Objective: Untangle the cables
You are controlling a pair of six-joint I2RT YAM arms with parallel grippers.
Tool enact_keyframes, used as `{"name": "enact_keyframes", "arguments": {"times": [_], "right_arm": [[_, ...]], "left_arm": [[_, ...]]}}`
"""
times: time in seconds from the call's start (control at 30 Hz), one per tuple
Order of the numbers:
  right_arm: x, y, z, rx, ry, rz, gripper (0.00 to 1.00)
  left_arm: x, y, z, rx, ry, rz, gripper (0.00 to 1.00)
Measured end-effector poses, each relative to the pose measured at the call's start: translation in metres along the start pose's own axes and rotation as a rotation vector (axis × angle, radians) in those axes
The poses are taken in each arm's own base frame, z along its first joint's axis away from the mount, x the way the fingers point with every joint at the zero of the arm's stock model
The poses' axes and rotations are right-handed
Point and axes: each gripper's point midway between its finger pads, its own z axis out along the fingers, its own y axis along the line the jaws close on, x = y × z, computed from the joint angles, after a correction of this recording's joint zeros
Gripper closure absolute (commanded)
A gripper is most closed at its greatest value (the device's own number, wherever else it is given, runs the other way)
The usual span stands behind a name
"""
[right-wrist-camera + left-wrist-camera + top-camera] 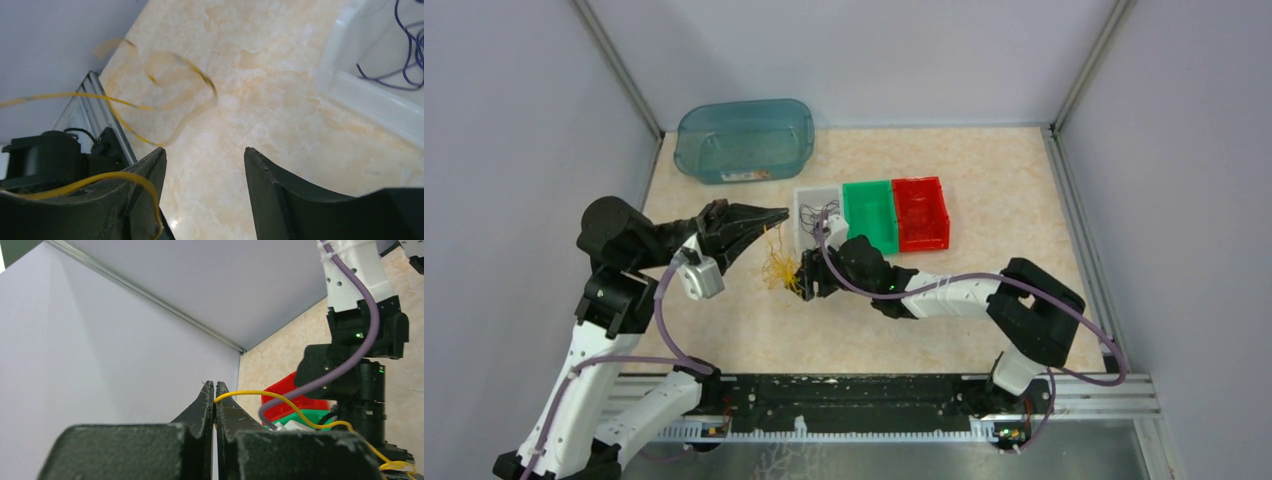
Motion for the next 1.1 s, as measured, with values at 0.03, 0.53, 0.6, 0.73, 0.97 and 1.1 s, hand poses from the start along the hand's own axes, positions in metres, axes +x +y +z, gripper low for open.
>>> {"name": "enact_keyframes", "arguments": {"times": [0.03,0.53,0.6,0.73,0.97,1.1], "right_arm": [[0.003,-0.003,-0.001,0.008,0.000,0.006,0.44],[0.082,-0.069,-0.013,0.186,0.115,0.046,0.62],[0.089,-0.077,-0.017,0.209,0.122,0.045,0.62],[0.098,-0.086,-0.029,0.235,0.121,0.044,0.44],[0.038,-0.048,-0.063,0.163,0.000,-0.019,0.30],[-0.036,-0.001,-0.091,0.066,-0.161,-0.088,0.30]], "left_arm": [[-0.002,0.003,0.000,-0.004,-0.004,0.004,1.00],[-0.059,0.063,0.000,-0.095,-0.074,0.134,1.00],[-0.067,0.075,0.000,-0.115,-0.078,0.162,1.00],[-0.074,0.082,-0.001,-0.129,-0.079,0.194,1.00],[-0.058,0.058,-0.005,-0.096,-0.044,0.154,1.00],[-0.045,0.040,-0.007,-0.075,-0.023,0.123,1.00]]}}
